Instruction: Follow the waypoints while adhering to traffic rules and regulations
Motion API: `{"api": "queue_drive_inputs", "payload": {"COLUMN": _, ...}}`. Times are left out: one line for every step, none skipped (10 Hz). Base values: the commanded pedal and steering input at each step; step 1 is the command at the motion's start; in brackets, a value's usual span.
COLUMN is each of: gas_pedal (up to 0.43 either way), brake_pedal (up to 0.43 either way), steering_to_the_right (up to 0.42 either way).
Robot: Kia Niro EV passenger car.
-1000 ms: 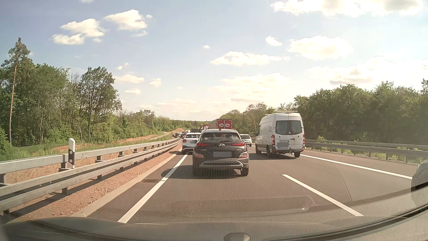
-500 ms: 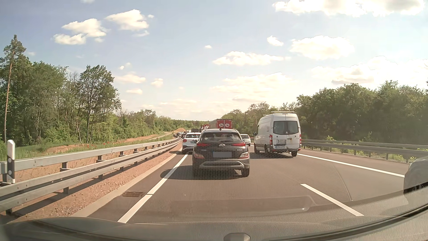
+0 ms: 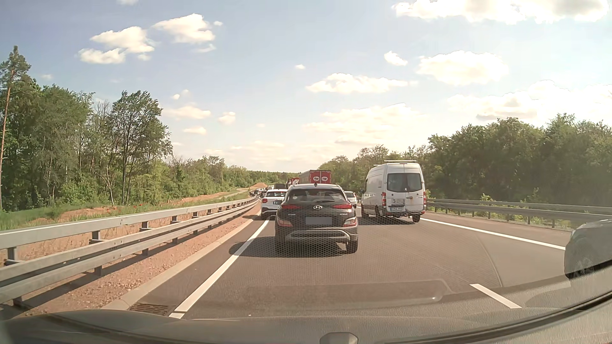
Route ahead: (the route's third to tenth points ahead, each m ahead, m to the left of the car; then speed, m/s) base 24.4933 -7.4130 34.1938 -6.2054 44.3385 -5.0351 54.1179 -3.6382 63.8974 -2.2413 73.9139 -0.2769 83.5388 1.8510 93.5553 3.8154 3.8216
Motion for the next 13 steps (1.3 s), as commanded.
{"api": "queue_drive_inputs", "payload": {"gas_pedal": 0.0, "brake_pedal": 0.0, "steering_to_the_right": -0.015}}
{"api": "queue_drive_inputs", "payload": {"gas_pedal": 0.0, "brake_pedal": 0.0, "steering_to_the_right": -0.015}}
{"api": "queue_drive_inputs", "payload": {"gas_pedal": 0.0, "brake_pedal": 0.0, "steering_to_the_right": -0.015}}
{"api": "queue_drive_inputs", "payload": {"gas_pedal": 0.0, "brake_pedal": 0.0, "steering_to_the_right": -0.015}}
{"api": "queue_drive_inputs", "payload": {"gas_pedal": 0.0, "brake_pedal": 0.0, "steering_to_the_right": -0.015}}
{"api": "queue_drive_inputs", "payload": {"gas_pedal": 0.0, "brake_pedal": 0.0, "steering_to_the_right": -0.015}}
{"api": "queue_drive_inputs", "payload": {"gas_pedal": 0.0, "brake_pedal": 0.0, "steering_to_the_right": -0.014}}
{"api": "queue_drive_inputs", "payload": {"gas_pedal": 0.008, "brake_pedal": 0.0, "steering_to_the_right": -0.015}}
{"api": "queue_drive_inputs", "payload": {"gas_pedal": 0.008, "brake_pedal": 0.0, "steering_to_the_right": -0.015}}
{"api": "queue_drive_inputs", "payload": {"gas_pedal": 0.008, "brake_pedal": 0.0, "steering_to_the_right": -0.015}}
{"api": "queue_drive_inputs", "payload": {"gas_pedal": 0.008, "brake_pedal": 0.0, "steering_to_the_right": -0.015}}
{"api": "queue_drive_inputs", "payload": {"gas_pedal": 0.008, "brake_pedal": 0.0, "steering_to_the_right": -0.015}}
{"api": "queue_drive_inputs", "payload": {"gas_pedal": 0.008, "brake_pedal": 0.0, "steering_to_the_right": -0.015}}
